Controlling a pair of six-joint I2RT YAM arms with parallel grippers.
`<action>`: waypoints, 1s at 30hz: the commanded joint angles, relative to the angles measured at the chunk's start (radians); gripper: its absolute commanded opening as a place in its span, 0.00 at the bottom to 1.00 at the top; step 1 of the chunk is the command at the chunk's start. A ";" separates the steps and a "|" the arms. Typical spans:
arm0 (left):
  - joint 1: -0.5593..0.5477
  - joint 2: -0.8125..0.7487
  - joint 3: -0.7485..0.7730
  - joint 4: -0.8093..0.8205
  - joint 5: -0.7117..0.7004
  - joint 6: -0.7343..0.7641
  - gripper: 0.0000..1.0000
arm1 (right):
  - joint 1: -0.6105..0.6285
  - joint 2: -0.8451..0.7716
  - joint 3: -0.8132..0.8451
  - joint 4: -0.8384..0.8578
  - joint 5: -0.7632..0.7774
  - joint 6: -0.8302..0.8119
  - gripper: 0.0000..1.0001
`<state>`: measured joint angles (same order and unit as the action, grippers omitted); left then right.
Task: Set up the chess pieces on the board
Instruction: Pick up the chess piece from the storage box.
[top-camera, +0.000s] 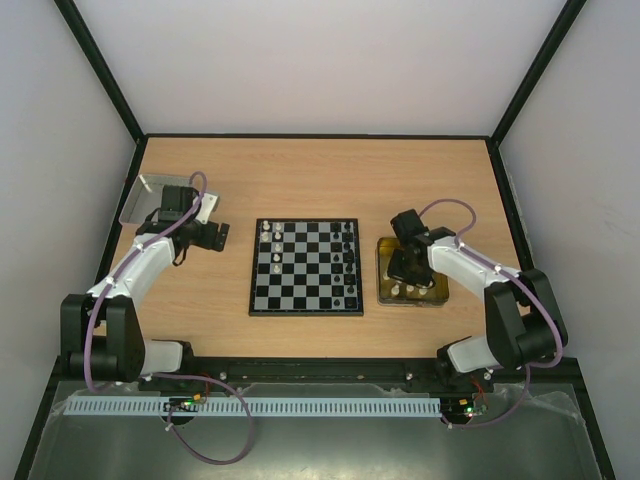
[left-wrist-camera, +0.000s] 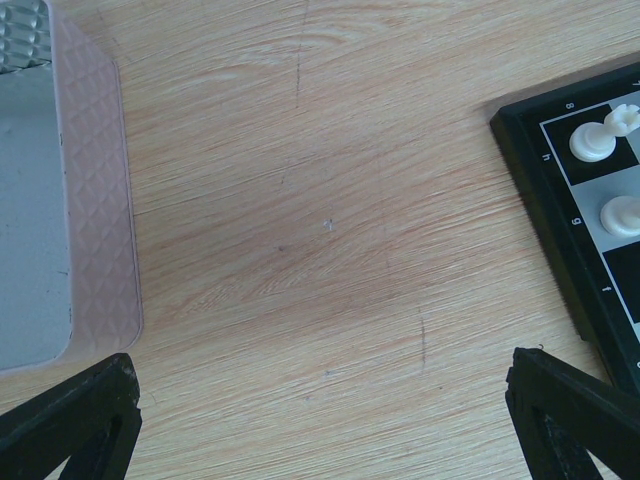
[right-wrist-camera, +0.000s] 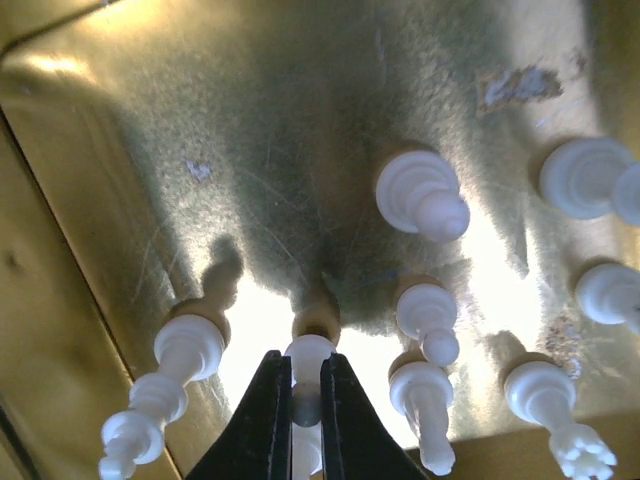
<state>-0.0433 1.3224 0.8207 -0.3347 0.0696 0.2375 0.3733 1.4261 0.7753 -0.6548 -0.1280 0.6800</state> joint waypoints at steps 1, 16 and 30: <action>-0.007 0.007 0.019 -0.016 -0.008 0.000 1.00 | -0.005 -0.028 0.065 -0.076 0.075 -0.002 0.02; -0.015 0.003 0.018 -0.016 -0.007 0.002 1.00 | 0.020 -0.081 0.314 -0.256 0.143 -0.020 0.02; -0.017 -0.009 0.012 -0.010 -0.022 0.004 1.00 | 0.478 0.183 0.500 -0.161 0.110 0.171 0.02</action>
<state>-0.0566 1.3220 0.8207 -0.3347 0.0658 0.2379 0.7742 1.5219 1.2316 -0.8478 -0.0101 0.7776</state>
